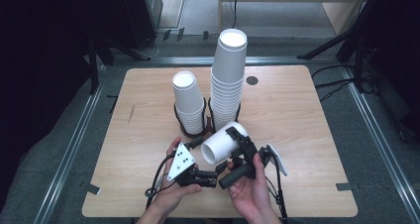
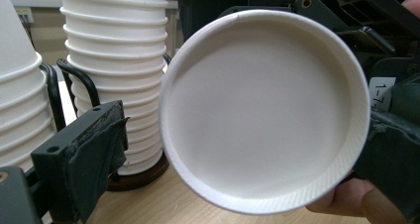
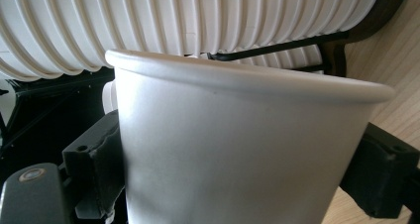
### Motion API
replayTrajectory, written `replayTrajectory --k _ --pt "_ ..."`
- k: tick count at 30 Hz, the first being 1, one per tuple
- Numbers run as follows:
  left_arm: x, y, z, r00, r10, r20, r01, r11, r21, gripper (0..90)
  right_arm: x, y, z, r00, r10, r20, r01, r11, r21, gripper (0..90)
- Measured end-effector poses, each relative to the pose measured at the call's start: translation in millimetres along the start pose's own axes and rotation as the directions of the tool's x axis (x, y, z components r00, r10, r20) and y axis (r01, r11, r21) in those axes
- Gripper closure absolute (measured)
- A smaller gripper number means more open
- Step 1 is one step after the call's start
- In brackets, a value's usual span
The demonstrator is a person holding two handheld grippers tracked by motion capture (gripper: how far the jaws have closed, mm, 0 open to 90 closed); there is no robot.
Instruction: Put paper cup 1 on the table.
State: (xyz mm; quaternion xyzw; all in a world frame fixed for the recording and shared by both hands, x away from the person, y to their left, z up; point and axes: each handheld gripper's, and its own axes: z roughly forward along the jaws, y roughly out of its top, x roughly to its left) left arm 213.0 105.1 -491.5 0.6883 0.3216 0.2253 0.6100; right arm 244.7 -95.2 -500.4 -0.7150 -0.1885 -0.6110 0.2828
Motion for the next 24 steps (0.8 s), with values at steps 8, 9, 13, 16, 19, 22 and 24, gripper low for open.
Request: replayTrajectory --k 8,9,13,16,19,22,24 --pt "0.7 0.5 -0.5 1.0 -0.001 0.004 0.001 1.0 0.002 0.0 1.0 4.3 -1.6 1.0 -0.005 -0.001 0.005 1.0 -0.005 11.7" --pt "0.6 0.7 -0.6 1.0 -0.002 0.005 0.002 1.0 0.001 0.0 1.0 4.8 -1.4 1.0 -0.005 -0.004 0.005 1.0 -0.01 11.7" --pt "0.6 1.2 -0.7 1.0 -0.005 0.007 0.005 1.0 -0.001 0.0 2.4 7.3 -2.1 1.0 -0.005 -0.006 0.005 1.0 -0.015 11.7" --pt "0.4 1.1 -0.7 0.9999 -0.005 0.01 0.005 1.0 0.002 0.0 2.7 8.8 -2.8 0.9998 -0.018 -0.004 0.018 1.0 -0.017 11.7" --pt "0.3 1.2 -0.9 0.9999 -0.002 0.013 0.002 1.0 0.003 0.0 3.6 11.2 -3.6 0.9998 -0.017 -0.005 0.017 1.0 -0.022 11.7" --pt "0.3 1.3 -1.1 0.9999 -0.002 0.014 0.002 1.0 0.002 0.0 5.0 13.4 -4.4 0.9997 -0.022 -0.007 0.022 0.999 -0.026 11.7" --pt "0.3 1.4 -1.1 0.9999 -0.004 0.013 0.004 1.0 0.001 0.0 6.5 15.0 -4.7 0.9996 -0.027 -0.011 0.026 0.999 -0.033 11.7"
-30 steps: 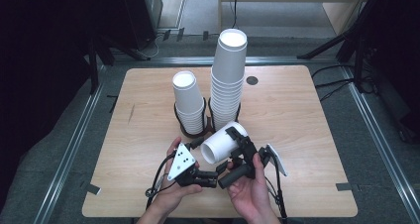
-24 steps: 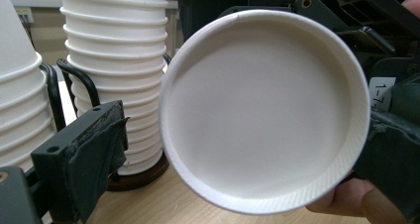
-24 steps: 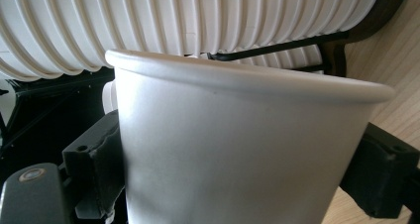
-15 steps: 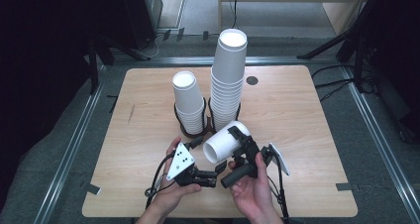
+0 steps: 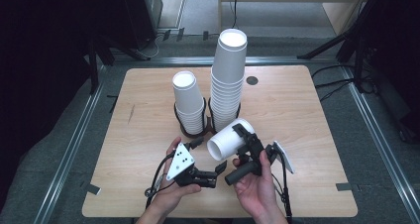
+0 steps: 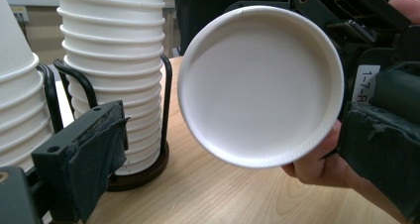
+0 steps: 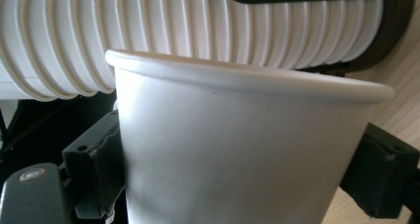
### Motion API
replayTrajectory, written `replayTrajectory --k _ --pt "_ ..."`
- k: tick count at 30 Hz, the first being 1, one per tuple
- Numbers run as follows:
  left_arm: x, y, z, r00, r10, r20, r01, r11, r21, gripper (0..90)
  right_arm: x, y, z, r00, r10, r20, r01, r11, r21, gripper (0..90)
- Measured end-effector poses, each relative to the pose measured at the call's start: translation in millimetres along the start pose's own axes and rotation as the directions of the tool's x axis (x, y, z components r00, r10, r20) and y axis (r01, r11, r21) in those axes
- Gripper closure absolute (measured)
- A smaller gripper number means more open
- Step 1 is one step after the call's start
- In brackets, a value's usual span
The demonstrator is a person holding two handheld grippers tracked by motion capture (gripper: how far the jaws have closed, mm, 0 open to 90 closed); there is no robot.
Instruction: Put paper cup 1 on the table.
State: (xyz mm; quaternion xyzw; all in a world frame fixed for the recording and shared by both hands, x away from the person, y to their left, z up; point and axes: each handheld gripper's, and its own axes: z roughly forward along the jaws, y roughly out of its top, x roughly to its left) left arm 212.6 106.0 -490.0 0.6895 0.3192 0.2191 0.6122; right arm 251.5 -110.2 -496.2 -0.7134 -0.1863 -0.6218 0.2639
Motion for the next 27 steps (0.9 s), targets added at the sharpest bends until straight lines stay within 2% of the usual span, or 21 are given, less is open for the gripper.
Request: replayTrajectory --k 17,22,27 --pt "1.2 0.8 -1.3 1.0 -0.005 0.007 0.005 0.9998 0.019 0.0 13.3 18.1 -7.4 0.9964 -0.083 -0.014 0.082 0.994 -0.071 12.0" --pt "1.5 0.8 -1.5 0.9999 -0.008 0.008 0.008 0.9997 0.024 0.0 17.7 23.1 -10.6 0.9925 -0.122 -0.013 0.12 0.988 -0.097 12.1" --pt "2.2 0.7 -1.7 0.9999 -0.01 0.008 0.01 0.9996 0.027 0.0 22.2 27.0 -13.0 0.9828 -0.184 -0.01 0.181 0.974 -0.135 12.3"
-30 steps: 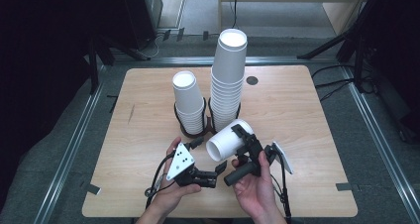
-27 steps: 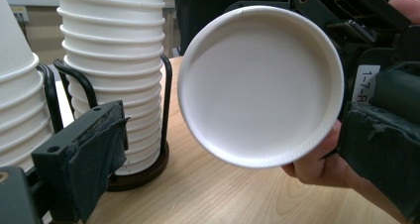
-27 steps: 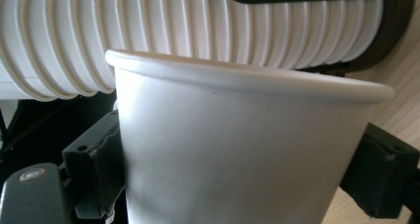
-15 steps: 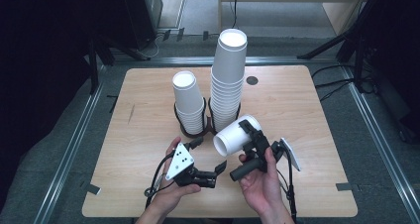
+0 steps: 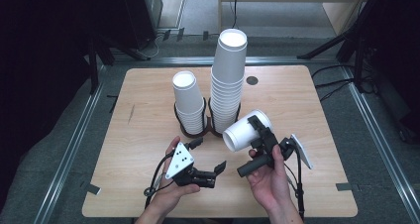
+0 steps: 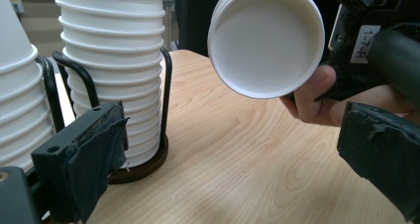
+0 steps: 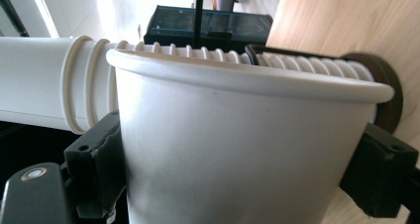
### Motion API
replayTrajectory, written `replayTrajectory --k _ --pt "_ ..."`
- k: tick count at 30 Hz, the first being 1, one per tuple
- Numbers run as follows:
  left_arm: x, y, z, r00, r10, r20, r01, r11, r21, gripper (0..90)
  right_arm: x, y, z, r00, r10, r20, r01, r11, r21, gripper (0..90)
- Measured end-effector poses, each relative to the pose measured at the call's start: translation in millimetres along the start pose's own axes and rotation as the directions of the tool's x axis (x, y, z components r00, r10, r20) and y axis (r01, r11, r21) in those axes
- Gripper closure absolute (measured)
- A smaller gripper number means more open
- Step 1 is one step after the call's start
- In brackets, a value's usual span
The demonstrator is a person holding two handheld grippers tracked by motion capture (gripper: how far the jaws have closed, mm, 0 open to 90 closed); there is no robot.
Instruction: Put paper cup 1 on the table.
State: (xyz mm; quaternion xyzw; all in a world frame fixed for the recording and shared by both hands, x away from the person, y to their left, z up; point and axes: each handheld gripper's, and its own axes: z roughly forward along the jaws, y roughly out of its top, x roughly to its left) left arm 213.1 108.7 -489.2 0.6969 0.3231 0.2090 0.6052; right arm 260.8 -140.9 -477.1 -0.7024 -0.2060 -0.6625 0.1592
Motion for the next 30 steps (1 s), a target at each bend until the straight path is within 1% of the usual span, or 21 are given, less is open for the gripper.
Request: replayTrajectory --k 1,3,7,9,13,14,15,18,20,21,22,24,25,29,30 --pt "0.1 0.1 -0.1 1.0 0.0 0.0 0.0 1.0 0.0 0.0 1.0 0.8 -0.5 0.9999 -0.012 -0.003 0.012 1.0 -0.004 12.3" --pt "0.1 0.1 -0.1 1.0 0.0 -0.001 0.0 1.0 0.001 0.0 1.9 2.1 -1.2 0.9987 -0.051 -0.003 0.051 0.998 -0.021 12.3" --pt "0.5 0.1 -0.3 1.0 -0.003 -0.001 0.003 1.0 0.001 0.0 4.0 4.7 -1.9 0.9965 -0.084 0.001 0.084 0.995 -0.048 12.4" --pt "0.6 0.1 -0.4 1.0 -0.002 -0.002 0.002 1.0 0.001 0.0 5.0 5.6 -2.9 0.9939 -0.11 0.01 0.11 0.993 -0.051 12.4" --pt "1.3 0.4 -0.8 1.0 -0.002 -0.003 0.002 1.0 0.0 0.0 5.5 6.4 -3.6 0.9883 -0.152 0.013 0.152 0.986 -0.065 12.4" --pt "1.3 0.4 -0.9 1.0 -0.004 -0.004 0.004 1.0 0.0 0.0 5.9 6.6 -3.8 0.986 -0.166 0.014 0.167 0.984 -0.07 12.4" --pt "1.4 0.4 -0.9 1.0 -0.003 -0.003 0.003 1.0 0.001 0.0 5.7 7.0 -3.7 0.9818 -0.189 0.017 0.19 0.979 -0.079 12.4" --pt "1.1 0.1 -0.6 1.0 -0.001 -0.003 0.001 1.0 0.005 0.0 6.6 7.9 -4.7 0.976 -0.217 0.017 0.218 0.972 -0.087 12.5" --pt "0.8 0.0 -0.5 1.0 0.001 -0.003 -0.001 1.0 0.008 0.0 7.6 8.0 -5.3 0.9701 -0.241 0.025 0.243 0.966 -0.086 12.5" --pt "0.5 -0.1 -0.3 1.0 0.002 -0.002 -0.002 1.0 0.008 0.0 8.2 8.0 -5.0 0.9678 -0.251 0.024 0.252 0.963 -0.094 12.5" --pt "0.3 -0.1 -0.3 1.0 0.002 -0.002 -0.002 1.0 0.009 0.0 8.7 8.2 -5.7 0.9641 -0.264 0.027 0.265 0.96 -0.091 12.6" --pt "0.1 -0.1 -0.2 1.0 0.003 -0.001 -0.003 1.0 0.008 0.0 9.8 8.4 -6.0 0.9528 -0.302 0.033 0.304 0.947 -0.101 12.5" --pt "0.2 0.0 -0.3 1.0 0.003 -0.002 -0.003 1.0 0.008 0.0 10.6 8.3 -6.4 0.9493 -0.312 0.035 0.314 0.944 -0.103 12.6" --pt "0.4 -0.1 -0.4 1.0 0.003 -0.004 -0.003 1.0 0.009 0.0 12.4 8.3 -7.2 0.9271 -0.372 0.043 0.375 0.92 -0.115 12.6" --pt "0.4 -0.1 -0.3 1.0 0.003 -0.003 -0.003 1.0 0.009 0.0 12.7 8.3 -7.4 0.9175 -0.395 0.047 0.398 0.91 -0.117 12.5"
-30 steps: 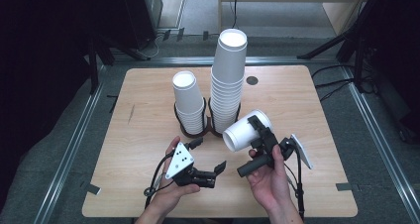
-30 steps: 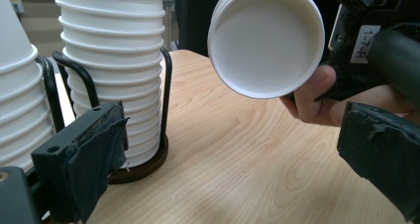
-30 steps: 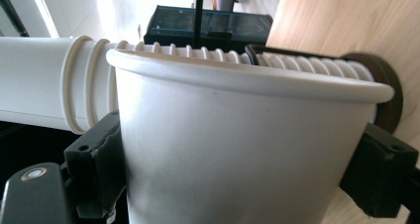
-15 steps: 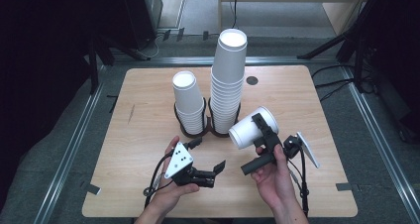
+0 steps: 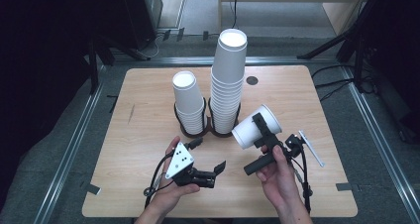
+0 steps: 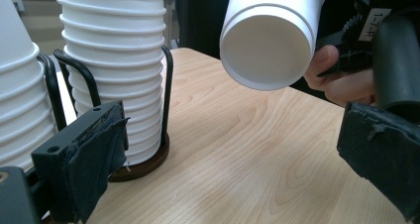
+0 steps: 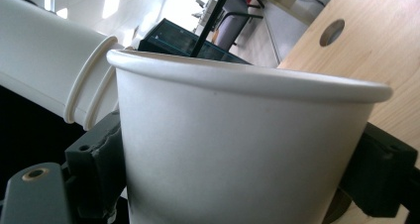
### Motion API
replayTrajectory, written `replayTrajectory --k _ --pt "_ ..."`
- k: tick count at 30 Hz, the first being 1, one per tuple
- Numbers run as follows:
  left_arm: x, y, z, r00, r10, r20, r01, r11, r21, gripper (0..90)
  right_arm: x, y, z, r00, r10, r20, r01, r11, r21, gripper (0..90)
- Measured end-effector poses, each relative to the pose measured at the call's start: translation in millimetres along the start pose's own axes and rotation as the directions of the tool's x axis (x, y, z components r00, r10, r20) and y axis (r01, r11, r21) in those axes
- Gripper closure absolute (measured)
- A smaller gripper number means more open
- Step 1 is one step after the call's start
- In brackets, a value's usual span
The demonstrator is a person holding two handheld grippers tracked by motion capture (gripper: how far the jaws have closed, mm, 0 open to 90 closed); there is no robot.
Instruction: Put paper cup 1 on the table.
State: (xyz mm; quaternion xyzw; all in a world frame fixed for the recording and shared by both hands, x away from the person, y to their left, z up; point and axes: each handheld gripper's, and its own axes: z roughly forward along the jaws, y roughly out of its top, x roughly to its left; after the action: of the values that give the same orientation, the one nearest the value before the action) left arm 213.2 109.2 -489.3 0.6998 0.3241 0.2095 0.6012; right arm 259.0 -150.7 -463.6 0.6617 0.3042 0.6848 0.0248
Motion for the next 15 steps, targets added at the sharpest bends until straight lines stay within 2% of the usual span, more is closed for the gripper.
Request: replayTrajectory --k 5,8,10,12,15 --pt "0.2 -0.5 0.5 1.0 0.004 -0.003 -0.004 1.0 0.006 0.0 1.1 0.2 -0.8 0.9983 -0.059 -0.002 0.059 0.998 -0.025 12.6" --pt "0.1 -0.3 0.3 1.0 0.003 -0.004 -0.003 1.0 0.005 0.0 1.7 -0.5 -1.1 0.9937 -0.112 0.004 0.112 0.993 -0.034 12.6" --pt "0.1 -0.3 0.3 1.0 0.003 -0.004 -0.003 1.0 0.005 0.0 2.9 -0.6 -1.0 0.9915 -0.13 0.008 0.13 0.991 -0.042 12.5" --pt "0.0 -0.2 0.4 1.0 0.003 -0.004 -0.003 1.0 0.005 0.0 4.2 -0.7 -1.4 0.9881 -0.154 0.011 0.154 0.987 -0.045 12.6" --pt "-0.1 -0.3 0.3 1.0 0.002 -0.003 -0.002 1.0 0.005 0.0 6.2 -0.5 -1.8 0.978 -0.208 0.012 0.209 0.976 -0.063 12.6"
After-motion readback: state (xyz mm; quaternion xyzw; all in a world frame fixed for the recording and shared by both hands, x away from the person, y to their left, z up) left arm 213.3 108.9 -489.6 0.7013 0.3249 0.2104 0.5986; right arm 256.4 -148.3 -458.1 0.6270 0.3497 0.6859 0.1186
